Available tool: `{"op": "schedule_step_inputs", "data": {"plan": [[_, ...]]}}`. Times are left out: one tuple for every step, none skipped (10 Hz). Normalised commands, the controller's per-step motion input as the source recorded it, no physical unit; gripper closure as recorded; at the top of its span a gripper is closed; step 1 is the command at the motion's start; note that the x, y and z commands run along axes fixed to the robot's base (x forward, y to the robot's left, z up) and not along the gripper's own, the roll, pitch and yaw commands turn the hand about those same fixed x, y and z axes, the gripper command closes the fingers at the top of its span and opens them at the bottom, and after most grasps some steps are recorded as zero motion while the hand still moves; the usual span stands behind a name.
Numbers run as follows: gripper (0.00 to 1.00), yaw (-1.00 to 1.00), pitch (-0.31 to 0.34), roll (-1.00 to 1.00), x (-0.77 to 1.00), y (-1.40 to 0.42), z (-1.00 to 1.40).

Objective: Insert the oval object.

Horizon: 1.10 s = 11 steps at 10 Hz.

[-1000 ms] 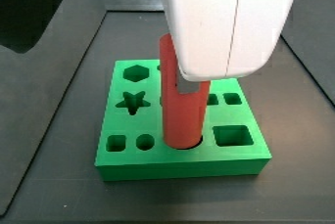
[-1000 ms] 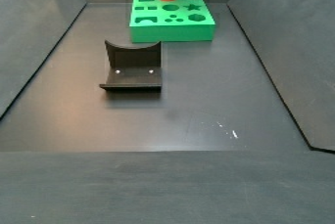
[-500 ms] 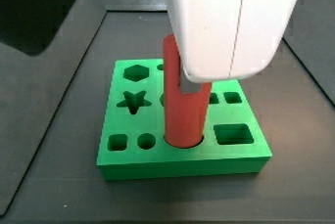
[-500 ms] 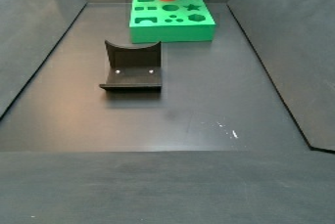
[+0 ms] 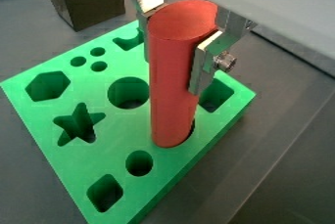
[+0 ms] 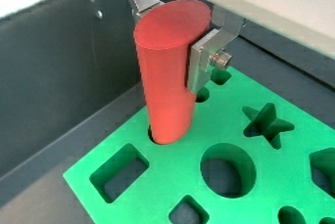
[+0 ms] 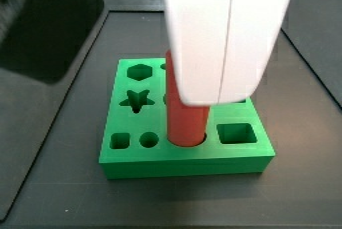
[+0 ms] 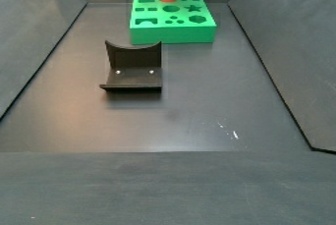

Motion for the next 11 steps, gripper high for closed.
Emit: {"op": "schedule_step_inputs", "data": {"plan": [[1.0,-0.02,0.013,0.01,0.11,0.0,-0.23],[1.0,-0.03,0.029,0.0,0.14,0.0,-0.19],[1.0,-0.04,0.029,0.0,0.14,0.03,-0.18],[1.0,-0.05,0.026,0.0,0.12,0.04,-0.19],[1.0,-0.06,0.034,0.0,0.13,0.02,-0.22],[1.0,-0.08,0.043,0.03,0.13,0.0,-0.22],[1.0,-0.09,0.044,0.06,0.15,0.0,-0.24],[1.0,-0.09,0.043,0.07,0.13,0.0,-0.25],[1.0,-0.1,0.044,0.1,0.11,0.0,-0.23],[1.0,-0.14,0.066,0.17,0.11,0.0,-0.22],[1.0,-0.18,0.083,0.15,0.14,0.0,-0.19]]}}
